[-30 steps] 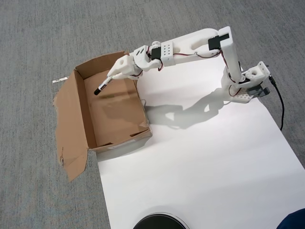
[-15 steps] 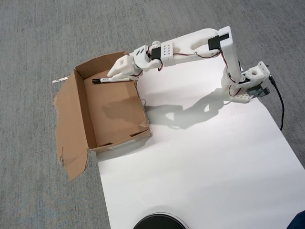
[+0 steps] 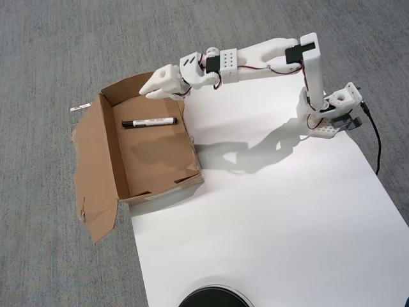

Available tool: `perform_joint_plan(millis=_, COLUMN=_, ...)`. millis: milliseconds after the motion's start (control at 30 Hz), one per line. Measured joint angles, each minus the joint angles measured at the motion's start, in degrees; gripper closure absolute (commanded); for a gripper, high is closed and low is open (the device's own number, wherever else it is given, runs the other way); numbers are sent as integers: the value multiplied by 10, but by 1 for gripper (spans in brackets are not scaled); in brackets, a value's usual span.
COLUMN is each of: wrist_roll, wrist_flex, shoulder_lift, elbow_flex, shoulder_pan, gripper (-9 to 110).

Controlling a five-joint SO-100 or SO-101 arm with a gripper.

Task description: Grasp a pen and put it in the box.

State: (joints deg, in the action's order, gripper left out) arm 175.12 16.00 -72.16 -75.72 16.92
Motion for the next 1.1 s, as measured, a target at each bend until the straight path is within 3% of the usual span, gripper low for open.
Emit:
perform_joint_plan(millis=500, wrist_roll=0, wrist_flex=0, shoulder_lift=-117, elbow_flex=-18, shoulder_pan=-4, gripper=94)
perform_joint_plan(millis=833, wrist_roll=0, wrist_flex=0, shoulder_lift=-330, elbow_flex=-293, shoulder_pan=-4, gripper=94)
perform_joint_plan(millis=1100, wrist_roll=0, wrist_flex=0, shoulder_lift=-429, elbow_flex=-402, shoulder_pan=-4, gripper=94)
